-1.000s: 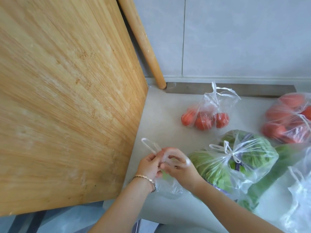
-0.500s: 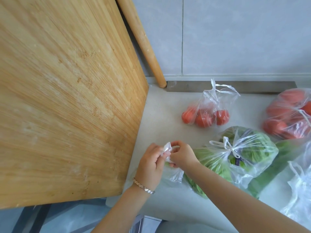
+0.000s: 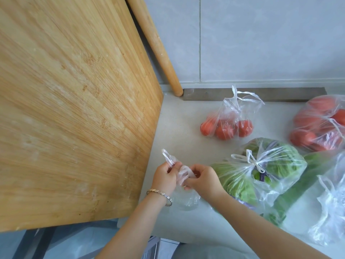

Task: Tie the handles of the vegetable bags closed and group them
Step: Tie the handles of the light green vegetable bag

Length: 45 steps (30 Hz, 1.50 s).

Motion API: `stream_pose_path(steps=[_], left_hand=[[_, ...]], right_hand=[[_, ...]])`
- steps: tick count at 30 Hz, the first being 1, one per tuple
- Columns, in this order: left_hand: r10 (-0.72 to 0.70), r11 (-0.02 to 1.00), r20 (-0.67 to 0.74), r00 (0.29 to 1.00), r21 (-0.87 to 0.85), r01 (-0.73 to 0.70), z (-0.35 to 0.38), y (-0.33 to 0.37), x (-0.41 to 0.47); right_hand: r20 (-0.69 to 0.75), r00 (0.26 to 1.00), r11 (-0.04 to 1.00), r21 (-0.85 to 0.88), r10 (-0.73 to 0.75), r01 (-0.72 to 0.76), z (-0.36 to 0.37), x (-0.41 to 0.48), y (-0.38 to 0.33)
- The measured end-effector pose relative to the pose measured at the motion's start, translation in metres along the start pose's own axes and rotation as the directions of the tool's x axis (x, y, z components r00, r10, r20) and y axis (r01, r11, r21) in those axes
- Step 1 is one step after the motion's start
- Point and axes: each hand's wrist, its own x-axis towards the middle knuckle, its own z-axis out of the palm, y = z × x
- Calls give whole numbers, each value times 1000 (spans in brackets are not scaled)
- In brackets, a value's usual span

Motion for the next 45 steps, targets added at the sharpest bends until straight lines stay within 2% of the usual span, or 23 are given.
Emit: stream_pose_path(steps=[2,5,8,9,11,12,14,15,17,19,21,23,25,27,29,32,33,35,37,39,41,43,45], left_hand=[[-62,997,11,998,-43,62,1,0,0],[-147,968,128,981,-185,169,1,4,-5],[-164,951,124,979,-243,190,-1,5,-3],[-182,945,93,979,-259,200,-2,4,-1],[-256,895,36,966,-369,251,-2,4,2],[-308,819,44,950,-495,289,-3,3,5],[-377,548,98,921,-778,307,-8,2,10],[-397,432,99,913,-857,281,-12,1,15],[-451,303,79,889,-924,235,-23,-7,28],[-469,356,66,881,-899,257,-30,-18,35],[-429,586,-17,903,-766,264,-32,-30,39],[-326,807,-116,938,-552,212,-33,-37,42],[-235,896,-134,963,-415,160,-33,-36,39],[-101,940,-95,990,-336,64,-33,-28,31],[50,982,29,998,-184,-44,-30,-17,18],[121,993,362,924,-37,-116,-22,-9,5],[114,992,406,907,9,-128,-19,-10,3],[127,983,334,934,82,-163,-14,-13,3],[129,991,209,969,16,-135,-12,-13,4],[68,995,106,992,-84,-59,-14,-13,5],[16,987,61,998,-159,-6,-16,-16,4],[11,981,42,999,-194,-3,-15,-18,1],[28,976,17,999,-216,-24,-12,-18,-2]], right_hand=[[-97,992,996,32,-77,80,2,1,-1],[-55,970,970,-74,-235,231,1,-1,-1],[-19,933,926,-134,-359,354,0,-1,-3],[-31,941,940,-61,-337,334,0,0,-2],[-43,982,953,234,-186,191,-1,1,-1],[-31,991,931,340,-131,133,-1,2,1],[-48,991,918,373,-123,132,-2,-1,1],[-70,988,919,363,-140,156,-3,-3,2],[-100,986,935,315,-136,161,-7,-12,5],[-79,990,973,192,-117,130,-12,-19,9],[-21,992,991,-57,-122,120,-15,-24,13],[13,993,944,-309,-117,116,-16,-24,14],[-21,996,923,-378,-83,69,-14,-23,7],[-102,995,975,-219,11,-33,-17,-20,-6],[-104,990,992,93,100,-90,-23,-12,-22],[-17,998,947,316,67,-58,-27,1,-43],[6,999,942,333,47,-46,-25,5,-47],[36,999,948,317,-20,8,-16,9,-48],[40,998,953,302,-49,35,-10,11,-40],[28,999,989,144,28,-32,-8,11,-24],[64,996,996,-64,67,-63,-3,6,-8],[94,996,994,-112,11,-1,3,2,-1],[47,997,988,-139,-66,72,7,4,1]])
